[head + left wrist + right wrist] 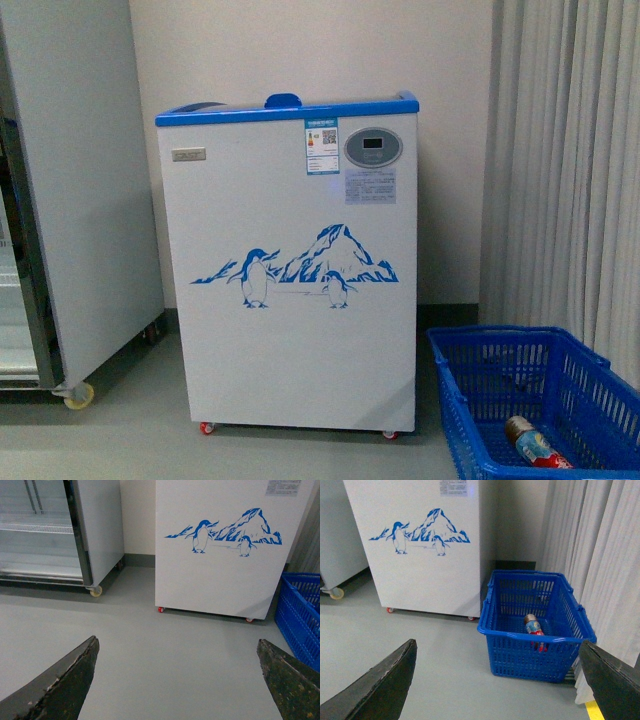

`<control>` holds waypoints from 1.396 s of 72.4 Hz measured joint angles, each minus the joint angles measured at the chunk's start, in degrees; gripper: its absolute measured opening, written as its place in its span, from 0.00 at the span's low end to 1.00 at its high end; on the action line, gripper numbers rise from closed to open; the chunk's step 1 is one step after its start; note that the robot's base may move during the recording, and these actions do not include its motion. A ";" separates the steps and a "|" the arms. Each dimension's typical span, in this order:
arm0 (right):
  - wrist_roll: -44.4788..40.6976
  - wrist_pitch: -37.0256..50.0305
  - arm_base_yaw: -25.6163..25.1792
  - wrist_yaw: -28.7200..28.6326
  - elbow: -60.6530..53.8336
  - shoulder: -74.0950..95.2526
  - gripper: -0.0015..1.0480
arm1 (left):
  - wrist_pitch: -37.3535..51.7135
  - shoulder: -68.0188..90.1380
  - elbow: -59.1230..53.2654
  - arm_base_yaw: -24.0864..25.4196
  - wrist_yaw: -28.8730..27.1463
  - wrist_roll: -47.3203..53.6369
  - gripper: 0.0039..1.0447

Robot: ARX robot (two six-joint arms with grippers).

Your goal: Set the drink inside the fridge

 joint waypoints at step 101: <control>-0.02 0.00 0.00 0.00 -0.02 -0.02 0.93 | 0.00 0.00 0.00 0.00 -0.02 0.00 0.92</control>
